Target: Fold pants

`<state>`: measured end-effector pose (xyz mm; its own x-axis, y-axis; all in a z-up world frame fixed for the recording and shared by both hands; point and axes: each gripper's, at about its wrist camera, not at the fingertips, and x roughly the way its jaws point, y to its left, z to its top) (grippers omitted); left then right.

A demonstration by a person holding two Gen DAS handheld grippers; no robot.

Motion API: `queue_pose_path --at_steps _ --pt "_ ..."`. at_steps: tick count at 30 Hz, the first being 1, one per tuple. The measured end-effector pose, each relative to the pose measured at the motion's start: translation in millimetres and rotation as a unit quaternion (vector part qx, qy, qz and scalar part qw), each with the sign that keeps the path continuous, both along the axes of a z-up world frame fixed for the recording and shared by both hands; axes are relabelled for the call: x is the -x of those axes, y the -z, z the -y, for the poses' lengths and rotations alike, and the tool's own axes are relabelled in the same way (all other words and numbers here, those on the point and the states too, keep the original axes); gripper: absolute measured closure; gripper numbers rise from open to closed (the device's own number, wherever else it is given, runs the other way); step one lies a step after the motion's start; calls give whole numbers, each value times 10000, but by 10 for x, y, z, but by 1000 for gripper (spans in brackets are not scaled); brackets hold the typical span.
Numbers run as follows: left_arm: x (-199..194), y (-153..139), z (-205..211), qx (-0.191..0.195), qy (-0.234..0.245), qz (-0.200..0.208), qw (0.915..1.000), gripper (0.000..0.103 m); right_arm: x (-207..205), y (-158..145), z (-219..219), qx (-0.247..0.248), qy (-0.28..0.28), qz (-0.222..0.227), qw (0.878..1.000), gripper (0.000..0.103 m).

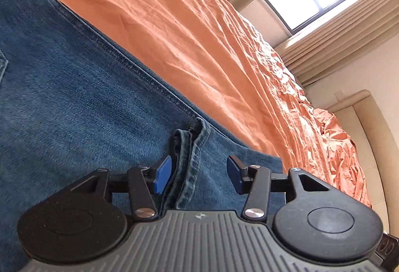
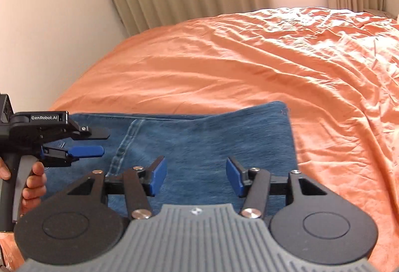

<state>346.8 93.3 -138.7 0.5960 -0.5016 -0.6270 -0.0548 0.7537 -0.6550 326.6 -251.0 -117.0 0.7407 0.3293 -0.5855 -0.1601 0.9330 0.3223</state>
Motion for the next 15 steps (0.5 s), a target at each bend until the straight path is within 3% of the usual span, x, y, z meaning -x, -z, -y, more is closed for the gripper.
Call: queue_pose_path --at_steps 5,7,8,11,13,15 --pt "-267 166 129 -136 18 -178 9997 46 -173 127 499 -506 412 52 9979 54" --pt "-288 175 180 -281 59 -126 9995 60 -240 174 668 -613 558 48 9965 54" --pt "-279 162 216 -473 53 -67 9988 76 -266 196 734 -610 648 34 9960 56" --pt "-151 1 328 -943 133 381 9947 94 -310 234 915 -641 882 -18 9940 75" --pt "9 -222 415 -1137 243 868 9894 96 -313 221 985 -646 1047 40 9924 91" --pt "174 -481 497 -1370 307 1404 9801 96 -326 183 1009 -669 1133 152 9912 98"
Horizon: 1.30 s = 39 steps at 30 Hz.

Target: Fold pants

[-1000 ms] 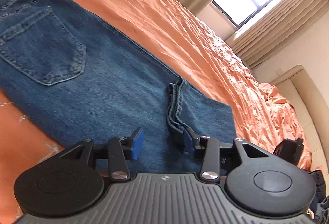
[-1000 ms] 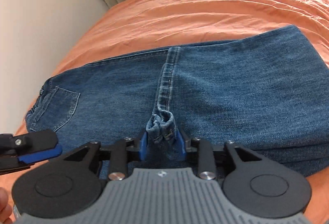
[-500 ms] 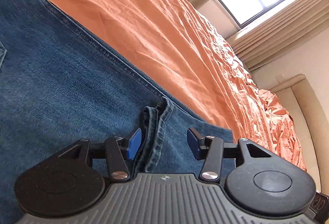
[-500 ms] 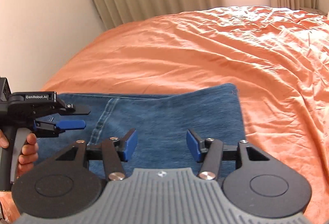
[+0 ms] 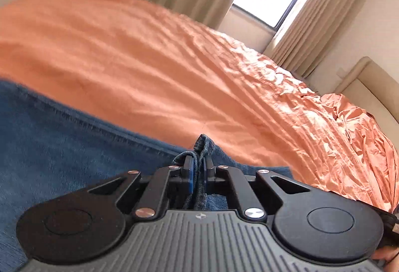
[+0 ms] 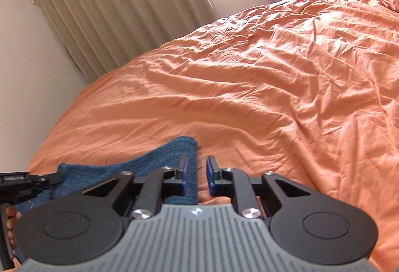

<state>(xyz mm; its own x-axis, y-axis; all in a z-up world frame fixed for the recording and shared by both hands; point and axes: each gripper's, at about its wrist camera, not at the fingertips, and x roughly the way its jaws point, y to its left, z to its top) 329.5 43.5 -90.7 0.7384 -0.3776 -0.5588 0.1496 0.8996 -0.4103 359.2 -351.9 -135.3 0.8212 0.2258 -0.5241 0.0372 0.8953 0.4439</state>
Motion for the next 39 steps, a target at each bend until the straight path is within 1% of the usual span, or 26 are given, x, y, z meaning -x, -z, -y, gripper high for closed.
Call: queue_pose_path --at_steps 1,2,3,5,7,9,10,12,15,17,20,22,25,26,27,29,33,37,39 --pt "59 -128 25 -113 60 270 9996 96 -29 -18 4 -15 1 60 10000 103" --pt "80 -204 22 -203 48 378 9991 96 -72 -33 0 -35 6 129 9999 103" --pt "68 -241 -2 -292 -10 353 9989 96 -113 -44 -9 -79 10 176 9998 103" --pt "-81 -190 -59 -410 -107 128 9990 96 -199 -47 -52 -190 -63 210 9996 103" --pt "-216 -24 -93 -512 -169 -219 9983 96 -286 -20 -156 -93 -182 207 9996 103" --pt "-261 138 -131 -548 -186 -439 9974 96 -372 44 -280 58 -319 147 9994 103" --pt "-287 218 -130 -538 -211 -524 9970 96 -413 71 -319 66 -374 111 9992 103" --pt "-312 329 -200 -359 -283 -640 9969 97 -513 139 -399 62 -488 33 9988 103" --pt "-397 481 -272 -176 -358 -881 9953 96 -638 234 -504 241 -643 -74 9976 103" --pt "-425 553 -295 -160 -365 -1000 9942 96 -725 337 -544 301 -693 -198 9969 103" --pt "-456 629 -308 -150 -355 -1102 9932 95 -811 500 -587 577 -711 -454 9948 103" --pt "-474 670 -310 -180 -327 -1137 9928 94 -851 617 -611 673 -748 -587 9932 103" --pt "-488 721 -323 -148 -395 -1225 9916 87 -862 640 -652 796 -750 -597 9922 103" --pt "-485 712 -329 -108 -434 -1260 9910 85 -854 612 -659 838 -756 -591 9919 103" --pt "-472 681 -329 -125 -508 -1310 9900 79 -832 563 -648 826 -746 -588 9920 103" --pt "-411 584 -323 -135 -584 -1341 9892 78 -762 434 -611 768 -784 -563 9924 103" --pt "-133 358 -251 -490 -504 -1149 9909 77 -469 158 -489 646 -930 -493 9923 103" --pt "220 196 -169 -605 -328 -981 9928 77 -73 35 -403 426 -994 -637 9921 103" --pt "372 170 -131 -660 -255 -918 9933 77 87 -18 -444 445 -1076 -724 9906 103"
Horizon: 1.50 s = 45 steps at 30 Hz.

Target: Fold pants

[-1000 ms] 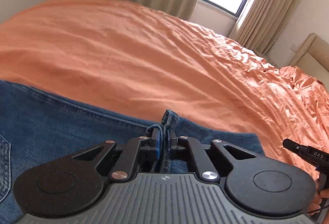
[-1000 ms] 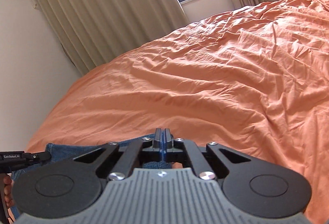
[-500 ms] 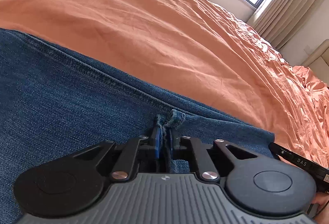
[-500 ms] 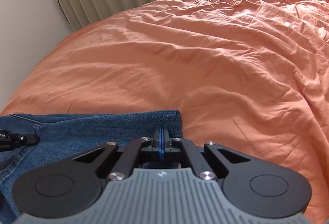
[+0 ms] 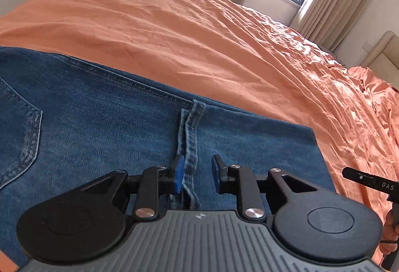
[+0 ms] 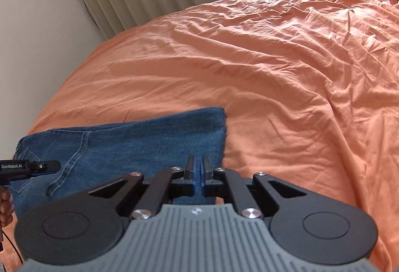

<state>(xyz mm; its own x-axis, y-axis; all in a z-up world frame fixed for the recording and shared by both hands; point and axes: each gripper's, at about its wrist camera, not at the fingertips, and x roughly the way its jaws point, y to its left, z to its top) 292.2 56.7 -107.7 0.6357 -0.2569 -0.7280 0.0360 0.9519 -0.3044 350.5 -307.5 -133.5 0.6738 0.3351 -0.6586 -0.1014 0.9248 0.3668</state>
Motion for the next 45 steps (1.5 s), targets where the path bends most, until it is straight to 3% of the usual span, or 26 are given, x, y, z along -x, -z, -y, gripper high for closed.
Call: queue_pose_path --at_steps 7,11,16,23,28,31,33,35,39,43,45 --pt "246 159 -11 -127 -146 -232 9995 79 508 209 -236 258 -197 -459 9984 103" --pt "229 327 -51 -118 -212 -451 9987 80 521 412 -305 499 -295 -635 9963 103" --pt "196 462 35 -408 -170 -451 9980 79 515 579 -387 729 -453 -656 9941 103" --pt "352 299 -134 8 -479 -478 9977 74 556 452 -483 1150 -631 -507 9901 103" --pt "726 -57 -424 450 -654 40 9968 74 677 105 -510 857 -809 -148 9929 101" --pt "919 -210 -751 787 -967 228 9919 70 711 -94 -713 1007 -1010 7 9898 101" --pt "1036 -281 -1038 1217 -1230 455 9839 64 715 -198 -875 1062 -1185 87 9872 101" --pt "1158 -302 -1347 1745 -1578 714 9693 61 701 -282 -1030 1005 -1331 127 9859 101" --pt "1346 -256 -2044 2526 -2490 963 9300 61 649 -401 -1399 1194 -1613 199 9795 101" --pt "1424 -111 -2628 2891 -3190 1047 8965 58 521 -425 -1764 1392 -1873 184 9722 101" --pt "1431 -1 -2878 3084 -3441 1063 8804 52 437 -404 -1897 1436 -1919 148 9707 101"
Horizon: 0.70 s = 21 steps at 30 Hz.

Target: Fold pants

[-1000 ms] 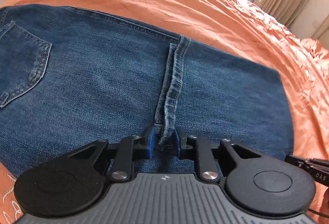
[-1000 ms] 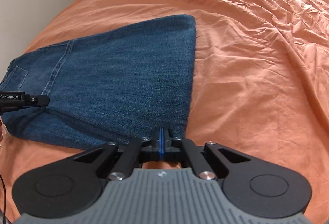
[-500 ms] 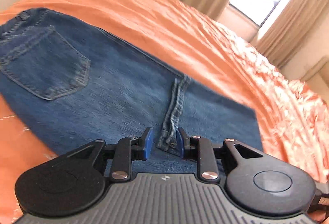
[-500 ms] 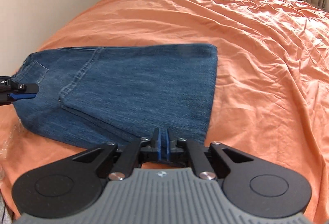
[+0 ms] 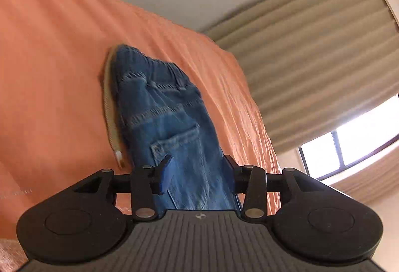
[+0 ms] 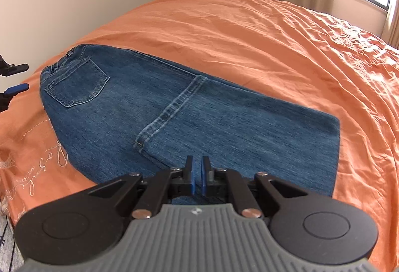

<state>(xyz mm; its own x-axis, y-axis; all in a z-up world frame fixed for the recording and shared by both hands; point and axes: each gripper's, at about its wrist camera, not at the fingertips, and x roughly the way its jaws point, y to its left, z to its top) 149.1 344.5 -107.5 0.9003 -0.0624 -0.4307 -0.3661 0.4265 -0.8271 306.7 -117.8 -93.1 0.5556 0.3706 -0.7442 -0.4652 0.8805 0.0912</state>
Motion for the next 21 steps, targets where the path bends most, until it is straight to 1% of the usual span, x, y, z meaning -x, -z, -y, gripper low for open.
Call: queue_pose_path --at_steps 3,4,6,11,13,15,17,21 --pt "-56 204 -317 465 -242 134 9985 45 -162 69 -190 69 -45 -94 9999 101" --pt "-112 281 -423 641 -277 179 9974 44 -215 90 -244 74 -65 -122 9999 101" --pt "-240 392 -560 773 -385 145 9962 44 -331 135 -341 74 -109 -170 9998 101" --pt "-660 659 -803 653 -440 -213 9967 44 -658 290 -580 153 -118 -325 9993 101" --pt "-801 775 -870 770 -297 -238 9963 44 -770 362 -616 103 -56 -415 9991 101" --pt "-896 829 -870 704 -168 -240 9971 44 -857 443 -631 45 -17 -530 9986 101" --pt "-980 836 -861 550 -84 -306 9980 42 -924 520 -635 -12 16 -626 9980 101" --pt "-895 770 -847 557 -100 -392 9976 48 -974 577 -591 -138 118 -754 9970 102"
